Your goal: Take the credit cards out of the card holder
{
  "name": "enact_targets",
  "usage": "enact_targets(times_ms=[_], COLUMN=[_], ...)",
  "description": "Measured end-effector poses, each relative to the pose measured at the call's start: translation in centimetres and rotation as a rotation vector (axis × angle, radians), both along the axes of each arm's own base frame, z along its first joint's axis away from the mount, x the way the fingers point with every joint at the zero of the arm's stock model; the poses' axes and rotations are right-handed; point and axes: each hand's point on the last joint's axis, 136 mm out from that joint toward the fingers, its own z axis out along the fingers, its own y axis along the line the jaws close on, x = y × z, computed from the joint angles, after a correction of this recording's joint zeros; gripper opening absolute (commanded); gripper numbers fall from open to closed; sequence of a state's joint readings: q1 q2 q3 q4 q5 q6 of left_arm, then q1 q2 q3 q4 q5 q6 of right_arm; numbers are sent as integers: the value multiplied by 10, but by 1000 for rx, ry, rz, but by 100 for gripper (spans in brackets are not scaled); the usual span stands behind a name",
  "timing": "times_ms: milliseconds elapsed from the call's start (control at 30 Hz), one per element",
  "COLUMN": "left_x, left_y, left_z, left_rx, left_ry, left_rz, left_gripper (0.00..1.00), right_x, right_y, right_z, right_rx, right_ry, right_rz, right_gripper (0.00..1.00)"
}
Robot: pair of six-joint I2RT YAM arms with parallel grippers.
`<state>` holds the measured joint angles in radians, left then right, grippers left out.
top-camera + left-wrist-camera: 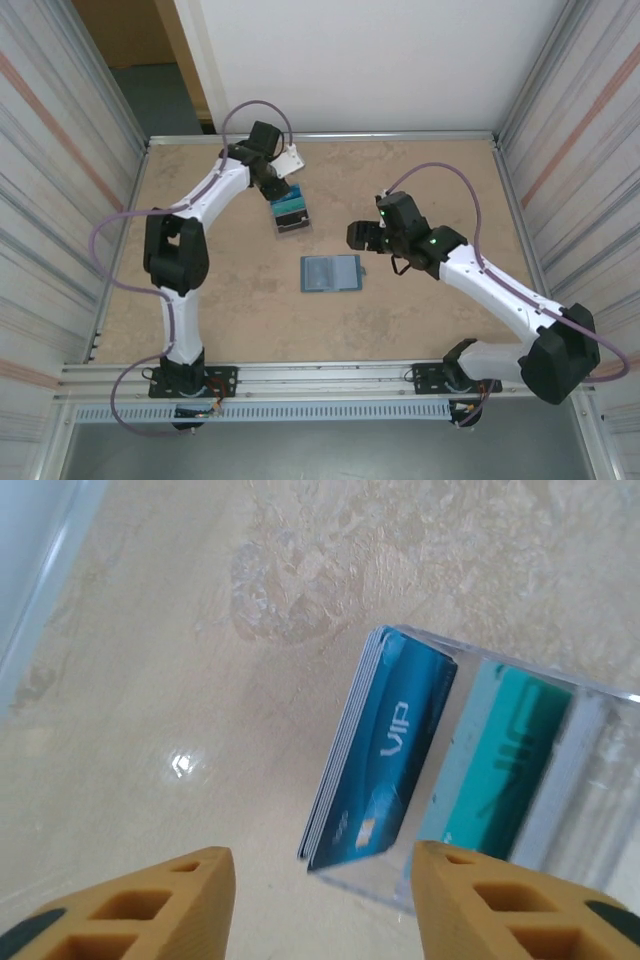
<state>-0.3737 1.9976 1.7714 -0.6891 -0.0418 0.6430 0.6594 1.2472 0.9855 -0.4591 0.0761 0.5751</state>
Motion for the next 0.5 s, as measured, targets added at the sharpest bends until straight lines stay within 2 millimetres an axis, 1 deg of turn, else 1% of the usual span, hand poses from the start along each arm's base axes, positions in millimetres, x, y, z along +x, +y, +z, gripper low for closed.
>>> enact_targets(times_ms=[67, 133, 167, 267, 367, 500], left_x=[-8, -19, -24, -46, -73, -103], left_y=[4, 10, 12, 27, 45, 63], left_z=[16, 35, 43, 61, 69, 70], left_rx=[-39, -95, -120, -216, -337, -506], left_ry=[-29, -64, -79, -136, -189, -241], left_rz=[44, 110, 138, 265, 398, 532], left_gripper=[69, 78, 81, 98, 99, 99], right_x=[-4, -11, -15, -27, -37, -43], right_y=[11, 30, 38, 65, 86, 98], right_z=[-5, -12, -16, -31, -52, -81], right_rx=[-21, -54, -70, -129, -182, -241], right_ry=[21, 46, 58, 99, 146, 214], right_rz=[30, 80, 101, 172, 227, 269], right_gripper=[68, 65, 64, 59, 55, 47])
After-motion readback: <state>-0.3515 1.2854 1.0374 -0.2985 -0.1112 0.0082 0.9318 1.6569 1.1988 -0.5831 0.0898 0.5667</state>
